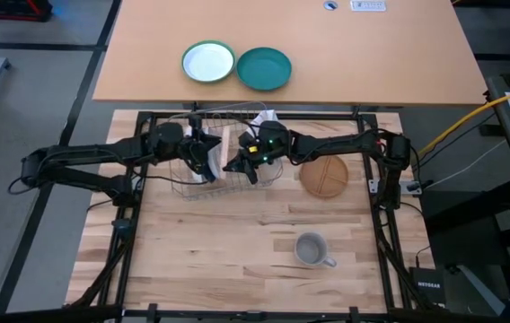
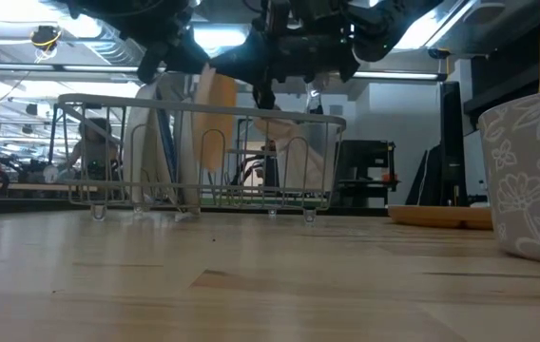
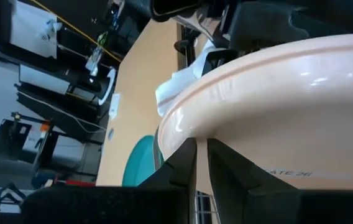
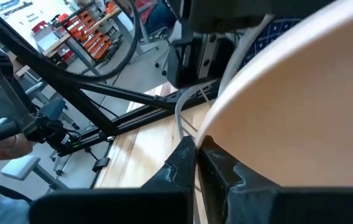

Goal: Sort dishes
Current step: Put the peach plate in the dish rack

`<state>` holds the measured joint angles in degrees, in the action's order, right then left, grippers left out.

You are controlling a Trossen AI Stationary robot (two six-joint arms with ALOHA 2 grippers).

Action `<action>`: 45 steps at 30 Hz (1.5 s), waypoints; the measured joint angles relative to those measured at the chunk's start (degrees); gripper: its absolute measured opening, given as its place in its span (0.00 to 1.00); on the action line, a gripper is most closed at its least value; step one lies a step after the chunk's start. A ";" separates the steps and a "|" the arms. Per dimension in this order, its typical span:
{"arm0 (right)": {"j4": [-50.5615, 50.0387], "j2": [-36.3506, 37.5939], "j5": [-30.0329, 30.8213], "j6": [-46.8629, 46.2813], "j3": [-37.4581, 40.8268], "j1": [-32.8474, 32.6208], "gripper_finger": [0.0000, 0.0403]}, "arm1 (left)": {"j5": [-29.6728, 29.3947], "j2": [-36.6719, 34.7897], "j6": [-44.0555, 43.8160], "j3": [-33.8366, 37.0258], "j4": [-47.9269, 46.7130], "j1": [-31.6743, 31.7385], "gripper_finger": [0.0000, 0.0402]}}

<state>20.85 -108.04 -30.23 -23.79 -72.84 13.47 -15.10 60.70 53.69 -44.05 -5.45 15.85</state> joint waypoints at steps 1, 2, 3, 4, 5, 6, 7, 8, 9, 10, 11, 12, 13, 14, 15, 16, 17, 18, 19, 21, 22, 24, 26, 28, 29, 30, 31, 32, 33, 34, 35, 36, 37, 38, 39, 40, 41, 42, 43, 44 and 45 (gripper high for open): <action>0.84 -0.03 -0.34 -0.01 0.02 0.00 0.03 | -0.14 -0.17 0.30 0.10 0.44 -0.25 0.08; 1.85 -0.11 -0.76 -0.04 0.05 0.01 0.03 | -0.36 -0.66 0.78 0.17 0.66 -0.41 0.08; 2.59 -0.15 -0.96 -0.04 0.09 0.02 0.03 | -0.61 -1.10 1.37 0.27 0.83 -0.50 0.08; 2.85 -0.22 -1.14 0.00 0.13 0.08 0.03 | -0.80 -1.73 2.28 0.33 0.83 -0.58 0.08; 2.86 -0.30 -1.14 0.13 0.16 0.12 0.03 | -1.24 -2.39 2.79 0.37 0.81 -0.70 0.08; 2.69 -0.36 -1.45 0.22 0.19 0.17 0.03 | -1.83 -3.13 3.19 0.37 0.84 -0.84 0.08; 2.49 -0.36 -2.09 0.34 0.20 0.17 0.03 | -2.66 -3.88 3.36 0.37 1.07 -0.90 0.08; 2.25 -0.33 -2.42 0.63 0.20 0.24 0.03 | -3.46 -4.67 3.26 0.35 1.03 -0.93 0.08; 1.96 -0.33 -2.63 1.47 0.20 0.24 0.03 | -4.22 -5.32 3.10 0.35 0.82 -0.95 0.08; 1.63 -0.33 -3.09 2.06 0.18 0.24 0.03 | -4.78 -5.98 3.06 0.35 0.78 -0.97 0.08; 1.23 -0.33 -3.67 2.80 0.19 0.24 0.03 | -5.17 -6.61 2.93 0.35 0.68 -0.97 0.08; 1.19 -0.33 -4.02 3.26 0.18 0.24 0.03 | -5.27 -7.14 2.91 0.35 0.55 -0.95 0.08; 1.35 -0.33 -4.43 3.51 0.18 0.24 0.03 | -5.36 -7.77 2.87 0.35 0.66 -0.95 0.08; 1.45 -0.33 -4.98 3.91 0.18 0.33 0.03 | -5.42 -8.32 2.80 0.35 0.82 -0.95 0.08; 1.40 -0.28 -5.48 4.32 0.18 0.58 0.03 | -5.43 -8.81 2.72 0.35 1.01 -0.95 0.08; 1.24 -0.25 -5.96 4.40 0.13 0.65 0.03 | -5.42 -9.18 2.72 0.35 1.02 -0.95 0.08; 1.09 -0.25 -6.33 4.42 0.12 1.05 0.03 | -5.42 -9.48 2.51 0.35 1.15 -0.95 0.08; 0.96 -0.23 -6.69 4.40 0.12 1.34 0.03 | -5.40 -9.72 2.19 0.35 1.35 -0.95 0.08; 0.70 -0.23 -6.95 4.40 0.09 1.81 0.03 | -5.39 -9.82 2.03 0.35 1.50 -0.97 0.08; -0.64 -0.18 -7.07 4.42 0.06 2.84 0.03 | -5.36 -10.09 2.01 0.35 1.67 -0.97 0.08; -1.74 -0.13 -7.18 4.42 0.01 3.35 0.03 | -5.35 -10.11 1.99 0.35 1.69 -0.97 0.08; -4.25 -0.11 -7.53 4.52 -0.02 4.19 0.03 | -5.35 -10.09 1.98 0.35 1.66 -0.97 0.08; -7.20 -0.07 -7.55 4.74 -0.02 4.73 0.03 | -5.33 -10.09 2.00 0.34 1.66 -0.97 0.08; -8.55 -0.07 -7.63 4.98 -0.06 5.01 0.03 | -5.31 -10.09 2.18 0.32 1.66 -0.97 0.08; -8.62 -0.06 -7.61 4.97 -0.07 5.01 0.03 | -5.26 -10.09 2.28 0.32 1.66 -0.97 0.08; -8.48 -0.03 -7.59 4.95 -0.08 4.99 0.03 | -5.24 -10.09 2.30 0.32 1.66 -0.97 0.08; -8.37 -0.03 -7.56 4.93 -0.08 4.92 0.03 | -5.24 -10.09 2.30 0.32 1.66 -0.97 0.08; -8.36 -0.03 -7.51 4.94 -0.08 4.90 0.03 | -5.24 -10.09 2.32 0.32 1.66 -0.97 0.08; -8.37 -0.03 -7.48 4.94 -0.08 4.84 0.03 | -5.24 -10.09 2.30 0.30 1.66 -0.97 0.08; -8.41 -0.03 -7.41 4.94 -0.08 4.60 0.03 | -5.24 -10.09 2.28 0.30 1.66 -0.97 0.08; -8.53 -0.03 -7.01 4.95 -0.08 4.28 0.03 | -5.24 -10.09 2.28 0.30 1.66 -0.97 0.08; -8.75 -0.01 -6.06 4.97 -0.08 4.17 0.03 | -5.24 -10.09 2.31 0.30 1.66 -0.97 0.08; -8.84 -0.01 -4.88 5.04 -0.08 3.96 0.04 | -5.24 -10.09 2.39 0.28 1.66 -0.96 0.08; -8.89 -0.01 -3.53 5.18 -0.08 3.53 0.05 | -5.24 -10.09 2.41 0.27 1.66 -0.97 0.08; -8.98 -0.01 -2.08 5.75 -0.08 3.26 0.06 | -5.22 -10.09 2.41 0.26 1.66 -0.97 0.08; -9.00 -0.01 -0.95 6.43 -0.08 3.16 0.07 | -5.22 -10.09 2.41 0.26 1.66 -0.97 0.08; -8.92 -0.01 -0.34 7.15 -0.08 2.90 0.08 | -5.22 -10.09 2.34 0.26 1.66 -0.95 0.08; -8.83 -0.01 -0.11 7.74 -0.08 2.72 0.09 | -5.23 -10.09 2.34 0.26 1.66 -0.97 0.08; -8.75 -0.01 0.15 8.18 -0.08 2.67 0.10 | -5.22 -10.09 2.32 0.26 1.66 -0.97 0.08; -8.74 -0.01 0.20 8.63 -0.08 2.62 0.12 | -5.22 -10.09 2.29 0.26 1.66 -0.95 0.08; -8.73 -0.01 0.23 8.86 -0.08 2.60 0.13 | -5.22 -10.09 2.30 0.26 1.66 -0.97 0.08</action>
<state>12.12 -108.05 -30.00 -14.94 -72.93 16.08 -20.32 50.61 55.99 -43.79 -3.79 14.87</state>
